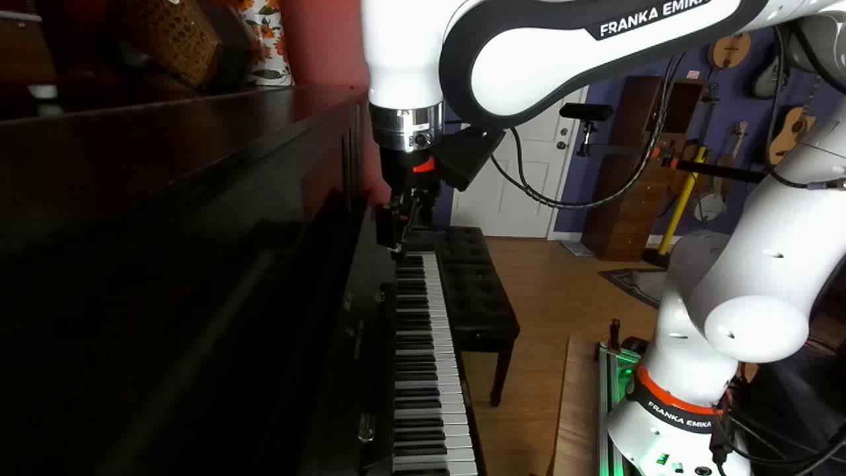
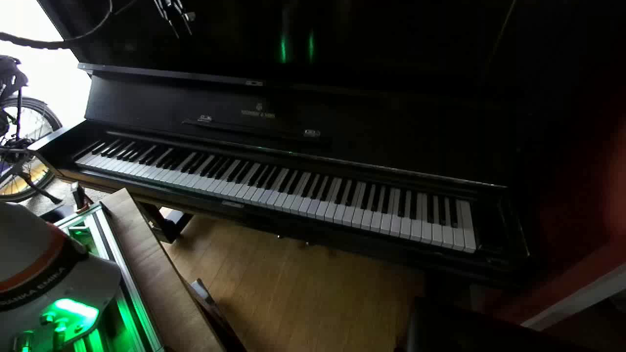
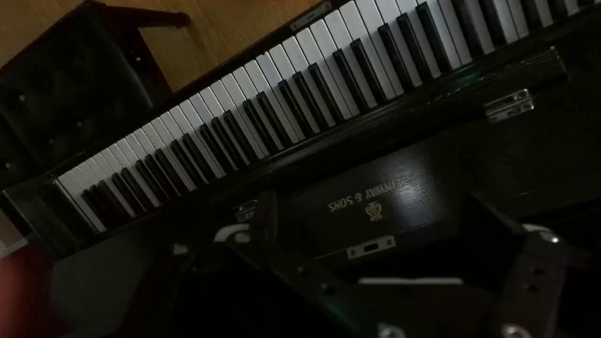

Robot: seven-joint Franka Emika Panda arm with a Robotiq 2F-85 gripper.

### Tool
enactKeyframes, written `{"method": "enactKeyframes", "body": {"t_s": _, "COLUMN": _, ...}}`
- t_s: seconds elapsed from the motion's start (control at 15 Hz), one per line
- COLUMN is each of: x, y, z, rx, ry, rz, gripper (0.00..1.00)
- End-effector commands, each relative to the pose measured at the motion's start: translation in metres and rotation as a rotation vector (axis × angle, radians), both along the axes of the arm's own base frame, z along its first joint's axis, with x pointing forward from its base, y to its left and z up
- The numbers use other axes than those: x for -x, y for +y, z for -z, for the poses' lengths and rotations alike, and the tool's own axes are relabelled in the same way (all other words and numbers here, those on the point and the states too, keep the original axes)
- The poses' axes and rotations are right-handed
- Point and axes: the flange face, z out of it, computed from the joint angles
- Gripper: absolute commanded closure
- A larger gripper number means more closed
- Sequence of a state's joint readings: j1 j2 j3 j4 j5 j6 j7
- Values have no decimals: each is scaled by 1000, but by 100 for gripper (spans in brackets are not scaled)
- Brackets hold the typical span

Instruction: Push the right most c sharp key on the piano

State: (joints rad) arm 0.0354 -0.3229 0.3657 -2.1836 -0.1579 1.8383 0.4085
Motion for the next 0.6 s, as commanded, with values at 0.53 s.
{"method": "enactKeyframes", "body": {"t_s": 0.53, "x": -22, "y": -37, "z": 21, "rx": -3, "ry": 45, "rz": 35, "gripper": 0}}
